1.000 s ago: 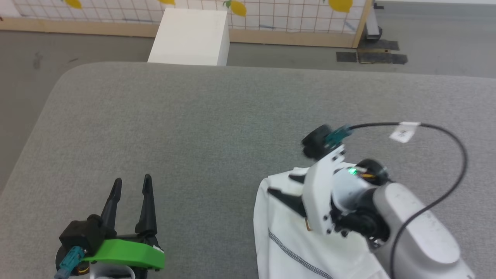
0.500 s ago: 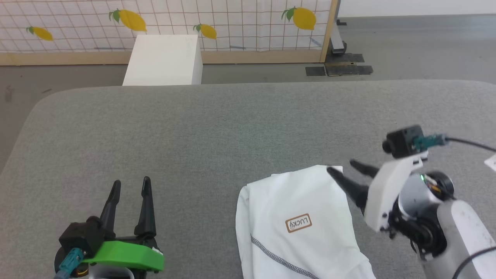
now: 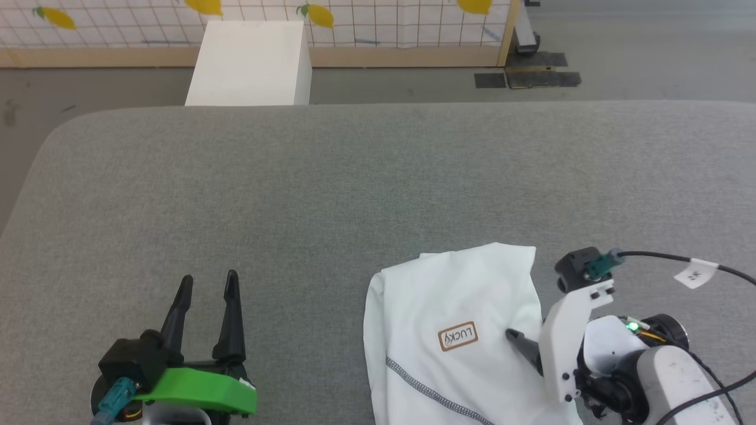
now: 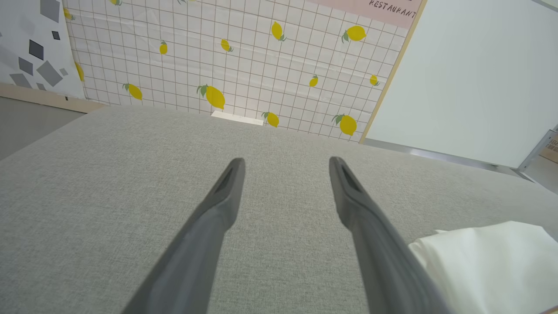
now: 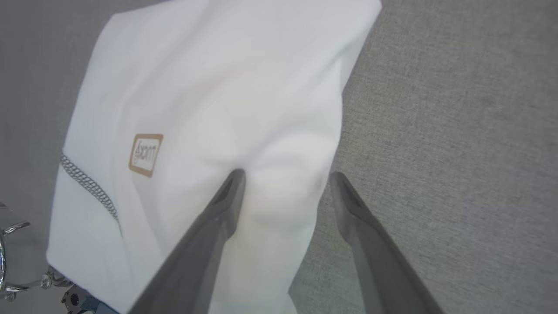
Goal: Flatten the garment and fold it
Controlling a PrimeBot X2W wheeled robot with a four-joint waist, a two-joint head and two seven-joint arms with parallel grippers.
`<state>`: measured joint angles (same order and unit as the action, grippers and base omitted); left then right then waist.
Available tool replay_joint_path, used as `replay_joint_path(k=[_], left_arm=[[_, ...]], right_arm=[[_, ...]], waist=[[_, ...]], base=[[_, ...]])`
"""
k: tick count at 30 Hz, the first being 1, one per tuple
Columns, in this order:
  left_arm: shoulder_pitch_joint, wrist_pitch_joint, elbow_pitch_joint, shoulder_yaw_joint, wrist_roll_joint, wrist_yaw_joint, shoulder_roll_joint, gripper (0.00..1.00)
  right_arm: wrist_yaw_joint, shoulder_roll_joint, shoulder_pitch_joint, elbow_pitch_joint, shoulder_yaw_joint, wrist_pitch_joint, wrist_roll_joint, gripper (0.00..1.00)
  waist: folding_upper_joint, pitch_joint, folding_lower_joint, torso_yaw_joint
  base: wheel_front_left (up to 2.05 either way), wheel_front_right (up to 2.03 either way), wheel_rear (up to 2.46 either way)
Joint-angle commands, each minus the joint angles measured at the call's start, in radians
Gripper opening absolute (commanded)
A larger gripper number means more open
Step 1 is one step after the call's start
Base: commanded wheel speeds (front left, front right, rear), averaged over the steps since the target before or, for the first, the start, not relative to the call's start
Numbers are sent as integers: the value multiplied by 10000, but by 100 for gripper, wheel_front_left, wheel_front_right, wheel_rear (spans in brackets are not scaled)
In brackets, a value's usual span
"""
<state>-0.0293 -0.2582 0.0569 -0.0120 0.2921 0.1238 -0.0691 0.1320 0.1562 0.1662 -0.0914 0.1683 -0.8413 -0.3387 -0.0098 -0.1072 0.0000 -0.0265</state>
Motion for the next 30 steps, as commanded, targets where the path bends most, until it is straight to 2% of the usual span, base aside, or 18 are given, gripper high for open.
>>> replay_joint_path(k=[1,7,14,15,16,20,24,26,30], left_arm=[[117,-36,18,61,17,69,26,100],[311,-36,80,191,62,69,52,100],[374,-36,90,241,76,69,73,100],[383,-36,85,245,79,69,77,100],[391,-36,82,247,78,69,80,100],[439,-36,112,291,86,69,95,100],[452,-36,149,364,122,69,108,100],[436,-36,140,364,140,69,115,100],[372,-36,15,313,191,69,126,100]], right_arm=[[-13,-123,-12,-166,57,-117,301,100],[-13,-300,40,-846,-58,-341,1177,100],[-13,-409,32,-1557,-142,-511,1215,100],[-13,-412,47,-1609,-108,-525,1108,33],[-13,-390,69,-1626,-67,-507,1050,0],[-13,-187,257,-1492,222,-390,647,0],[-13,300,496,-1012,667,-214,247,0],[-13,667,529,-640,888,-272,-87,0],[-13,1873,628,169,1274,-720,-665,0]], waist=[[96,-213,0,-189],[96,-481,0,-465],[96,-654,0,-655],[96,-679,0,-673],[96,-697,0,-684],[96,-724,0,-718],[96,-591,0,-708],[96,-509,0,-627],[96,-561,0,-167]], base=[[0,0,0],[0,0,0],[0,0,0],[0,0,0],[0,0,0],[0,0,0],[0,0,0],[0,0,0],[0,0,0]])
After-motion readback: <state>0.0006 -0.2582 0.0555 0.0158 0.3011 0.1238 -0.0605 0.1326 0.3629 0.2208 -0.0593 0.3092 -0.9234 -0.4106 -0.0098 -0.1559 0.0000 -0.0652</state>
